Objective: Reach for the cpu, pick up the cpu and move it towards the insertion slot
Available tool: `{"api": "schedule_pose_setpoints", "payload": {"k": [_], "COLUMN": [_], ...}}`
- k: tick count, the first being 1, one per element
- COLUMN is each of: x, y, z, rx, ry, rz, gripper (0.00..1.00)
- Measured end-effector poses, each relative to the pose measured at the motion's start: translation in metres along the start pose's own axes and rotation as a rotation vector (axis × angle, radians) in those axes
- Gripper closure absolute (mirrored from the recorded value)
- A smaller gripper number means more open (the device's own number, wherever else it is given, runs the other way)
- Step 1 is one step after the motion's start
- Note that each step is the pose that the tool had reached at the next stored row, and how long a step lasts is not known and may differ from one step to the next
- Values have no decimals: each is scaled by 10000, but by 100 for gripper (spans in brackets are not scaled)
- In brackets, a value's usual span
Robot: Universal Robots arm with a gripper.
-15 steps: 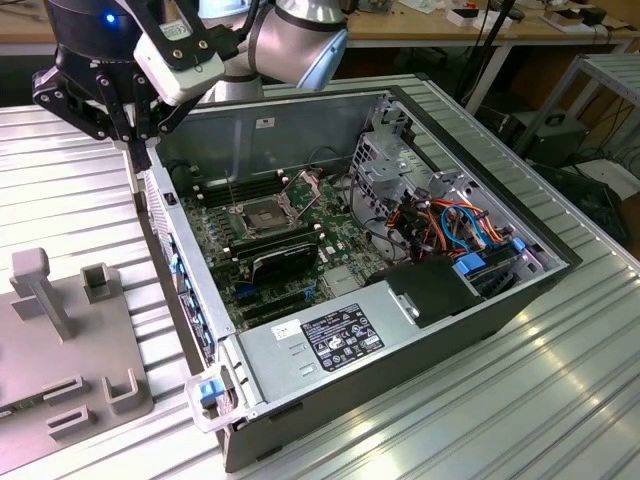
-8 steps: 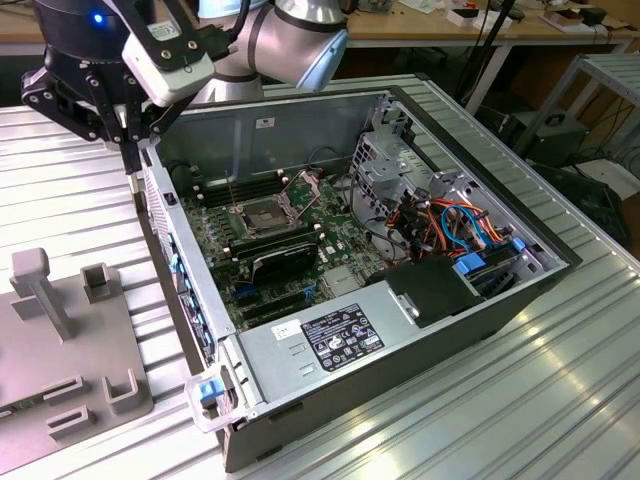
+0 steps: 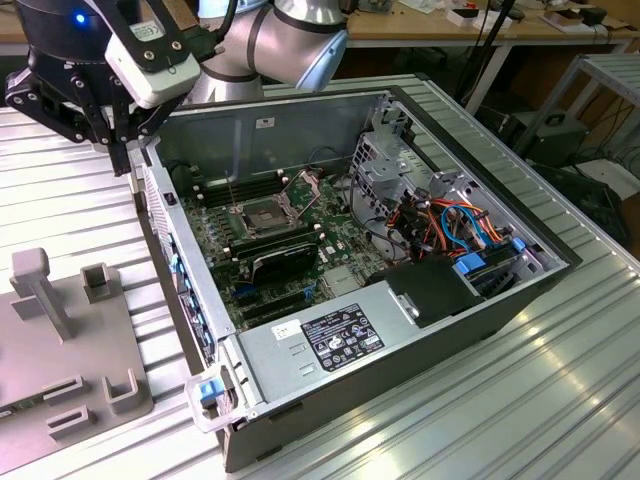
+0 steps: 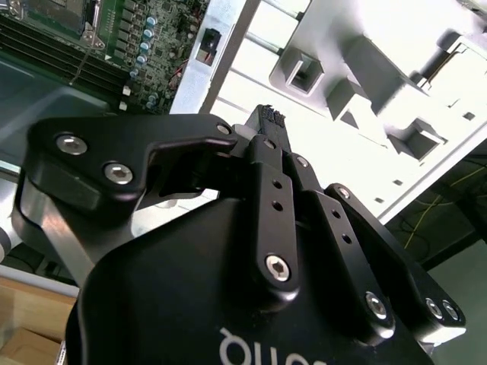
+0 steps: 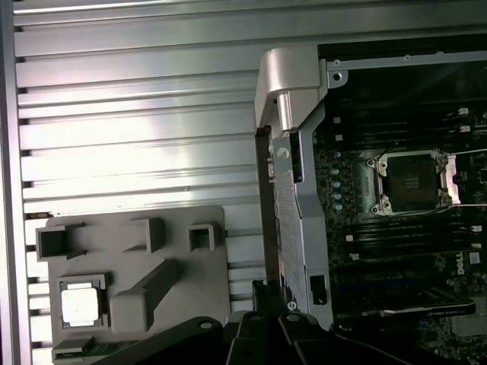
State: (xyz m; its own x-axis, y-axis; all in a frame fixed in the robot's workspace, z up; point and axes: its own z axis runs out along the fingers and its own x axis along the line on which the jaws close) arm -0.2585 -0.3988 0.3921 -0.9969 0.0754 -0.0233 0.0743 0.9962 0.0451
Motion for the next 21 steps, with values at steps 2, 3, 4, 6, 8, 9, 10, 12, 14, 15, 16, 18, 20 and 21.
{"api": "schedule_pose_setpoints", "payload": {"k": [2, 3, 4, 6, 8, 9, 10, 12, 14, 15, 16, 18, 20, 21], "x": [26, 38, 49, 72, 93, 102, 115, 138, 161, 174, 191, 210, 229, 244], "y": [-2, -3, -4, -6, -7, -8, -9, -11, -12, -13, -14, -16, -17, -18], "z": [0, -1, -1, -1, -2, -2, -2, -2, -2, -2, -3, -3, -3, -4], "rx": [0, 0, 0, -1, 0, 0, 0, 0, 0, 0, 0, 0, -1, 0], "ry": [0, 0, 0, 0, 0, 0, 0, 0, 0, 0, 0, 0, 0, 0], "rz": [-1, -1, -1, -1, -1, -1, -2, -1, -1, 0, 0, 0, -1, 0], "gripper": [89, 89, 89, 89, 89, 89, 89, 89, 89, 89, 89, 89, 89, 89]}}
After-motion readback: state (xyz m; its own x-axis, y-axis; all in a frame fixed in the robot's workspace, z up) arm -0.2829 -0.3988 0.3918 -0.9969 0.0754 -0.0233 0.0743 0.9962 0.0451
